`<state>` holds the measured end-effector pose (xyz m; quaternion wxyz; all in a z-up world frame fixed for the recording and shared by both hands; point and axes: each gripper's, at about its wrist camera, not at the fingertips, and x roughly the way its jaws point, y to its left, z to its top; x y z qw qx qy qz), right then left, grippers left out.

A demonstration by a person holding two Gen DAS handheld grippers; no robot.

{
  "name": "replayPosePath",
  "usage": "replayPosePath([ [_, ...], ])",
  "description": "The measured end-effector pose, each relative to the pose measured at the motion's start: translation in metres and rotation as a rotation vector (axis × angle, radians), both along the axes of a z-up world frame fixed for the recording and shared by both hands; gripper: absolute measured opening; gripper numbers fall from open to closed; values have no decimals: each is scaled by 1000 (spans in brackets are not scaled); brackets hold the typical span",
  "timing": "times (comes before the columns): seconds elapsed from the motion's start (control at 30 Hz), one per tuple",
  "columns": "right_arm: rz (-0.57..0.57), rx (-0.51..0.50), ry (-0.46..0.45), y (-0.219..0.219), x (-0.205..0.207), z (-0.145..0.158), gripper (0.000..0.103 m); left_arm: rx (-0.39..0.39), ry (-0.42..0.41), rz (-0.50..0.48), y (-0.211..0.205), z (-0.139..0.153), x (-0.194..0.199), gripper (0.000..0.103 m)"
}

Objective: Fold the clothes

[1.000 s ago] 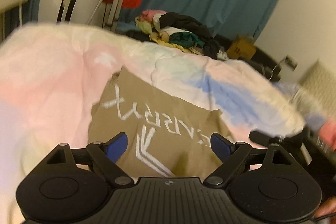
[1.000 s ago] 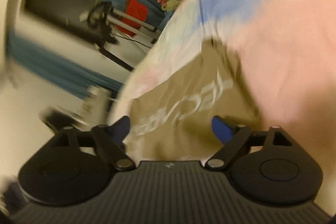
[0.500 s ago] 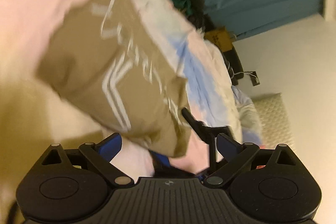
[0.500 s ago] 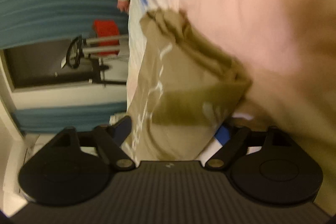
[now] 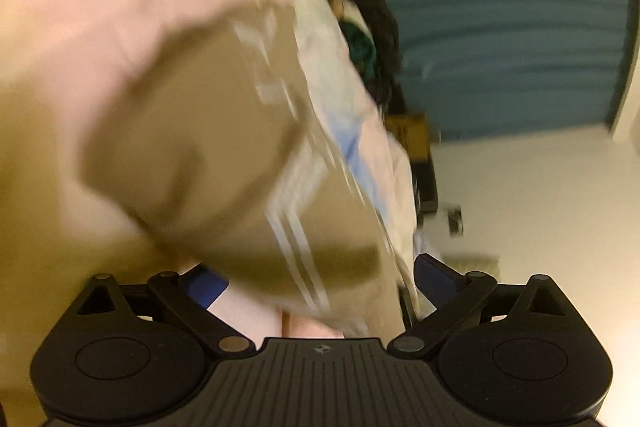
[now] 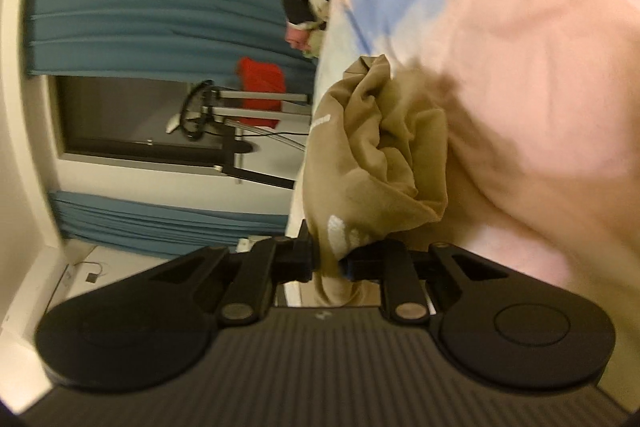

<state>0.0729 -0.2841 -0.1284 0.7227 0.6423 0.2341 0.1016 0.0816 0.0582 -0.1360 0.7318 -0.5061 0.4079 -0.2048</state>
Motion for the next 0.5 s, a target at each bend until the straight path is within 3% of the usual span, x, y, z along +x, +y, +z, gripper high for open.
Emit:
replayPosePath([
  [0.17,-4,-19,-1,-3,-6,7,17,-11,37,81,14,-10,-2,78],
  [0.3,-15,-40,6,-5,-11,14,17,-11,38,92,13,-12,-3,69],
  [0.5,-48,-98,20,-10,-16,27,17,-25,28,64,14,-6,-3,46],
])
